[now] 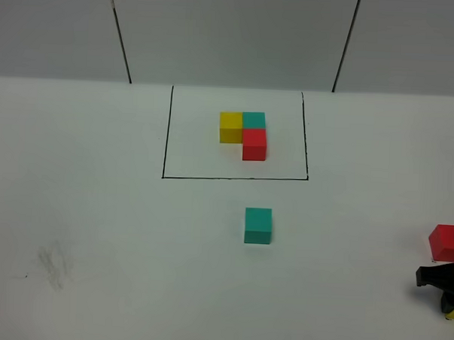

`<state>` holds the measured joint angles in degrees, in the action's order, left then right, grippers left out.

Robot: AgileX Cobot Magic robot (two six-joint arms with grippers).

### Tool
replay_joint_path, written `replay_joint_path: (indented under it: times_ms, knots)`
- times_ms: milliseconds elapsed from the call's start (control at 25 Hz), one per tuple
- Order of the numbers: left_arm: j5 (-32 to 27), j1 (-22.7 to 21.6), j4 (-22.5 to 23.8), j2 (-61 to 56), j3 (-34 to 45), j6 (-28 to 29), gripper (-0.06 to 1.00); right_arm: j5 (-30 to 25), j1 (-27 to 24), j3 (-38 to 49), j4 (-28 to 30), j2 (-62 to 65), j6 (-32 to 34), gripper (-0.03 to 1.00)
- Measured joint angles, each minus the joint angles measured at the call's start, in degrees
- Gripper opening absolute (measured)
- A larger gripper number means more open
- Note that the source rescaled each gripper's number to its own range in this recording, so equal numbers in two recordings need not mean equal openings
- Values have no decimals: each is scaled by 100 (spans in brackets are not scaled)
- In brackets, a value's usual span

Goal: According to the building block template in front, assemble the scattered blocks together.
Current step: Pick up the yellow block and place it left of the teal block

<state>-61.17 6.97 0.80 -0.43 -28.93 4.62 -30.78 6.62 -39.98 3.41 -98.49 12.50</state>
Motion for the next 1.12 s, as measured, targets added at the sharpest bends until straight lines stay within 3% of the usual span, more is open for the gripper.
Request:
replay_joint_path:
  times_ms: [400, 720, 1120]
  knots:
    - [0, 0, 0, 0, 0, 11, 76, -115, 46, -54, -100, 468, -620, 1]
    - [0, 0, 0, 0, 0, 11, 76, -1175, 842, -1070, -712, 1703, -2458, 1]
    - [0, 0, 0, 0, 0, 11, 76, -2973, 2040, -3330, -751, 421, -4384, 1]
